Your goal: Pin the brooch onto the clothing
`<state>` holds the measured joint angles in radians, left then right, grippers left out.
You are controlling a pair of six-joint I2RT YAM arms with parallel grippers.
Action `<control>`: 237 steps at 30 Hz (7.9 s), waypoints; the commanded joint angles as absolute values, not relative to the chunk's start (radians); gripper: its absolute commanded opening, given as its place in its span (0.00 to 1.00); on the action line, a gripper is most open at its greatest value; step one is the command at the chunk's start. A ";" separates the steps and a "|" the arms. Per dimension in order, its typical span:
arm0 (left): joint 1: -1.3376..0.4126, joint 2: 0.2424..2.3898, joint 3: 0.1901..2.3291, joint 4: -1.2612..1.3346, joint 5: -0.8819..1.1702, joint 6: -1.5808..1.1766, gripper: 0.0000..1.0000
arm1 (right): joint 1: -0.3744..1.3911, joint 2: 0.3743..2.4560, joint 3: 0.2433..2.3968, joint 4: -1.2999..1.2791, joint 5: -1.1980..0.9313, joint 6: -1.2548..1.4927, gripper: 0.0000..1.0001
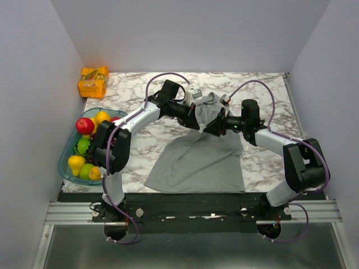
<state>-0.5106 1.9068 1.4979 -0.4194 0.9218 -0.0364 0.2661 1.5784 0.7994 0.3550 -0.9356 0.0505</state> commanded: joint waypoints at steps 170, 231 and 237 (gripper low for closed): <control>-0.427 1.930 1.620 -0.357 0.332 -0.222 0.99 | 0.221 1.500 0.982 0.129 -0.543 0.248 0.65; -0.152 2.506 2.336 -0.149 0.190 -0.150 0.00 | 0.221 1.476 0.942 -0.058 -0.466 0.245 0.65; -0.107 2.568 2.368 -0.026 0.213 -0.250 0.00 | 0.221 1.494 0.930 -0.074 -0.457 0.244 0.65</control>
<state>-0.1261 2.4969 2.3543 -0.1280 0.1913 -0.1822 0.2268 1.4696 0.9463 -0.0513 -0.4793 0.2600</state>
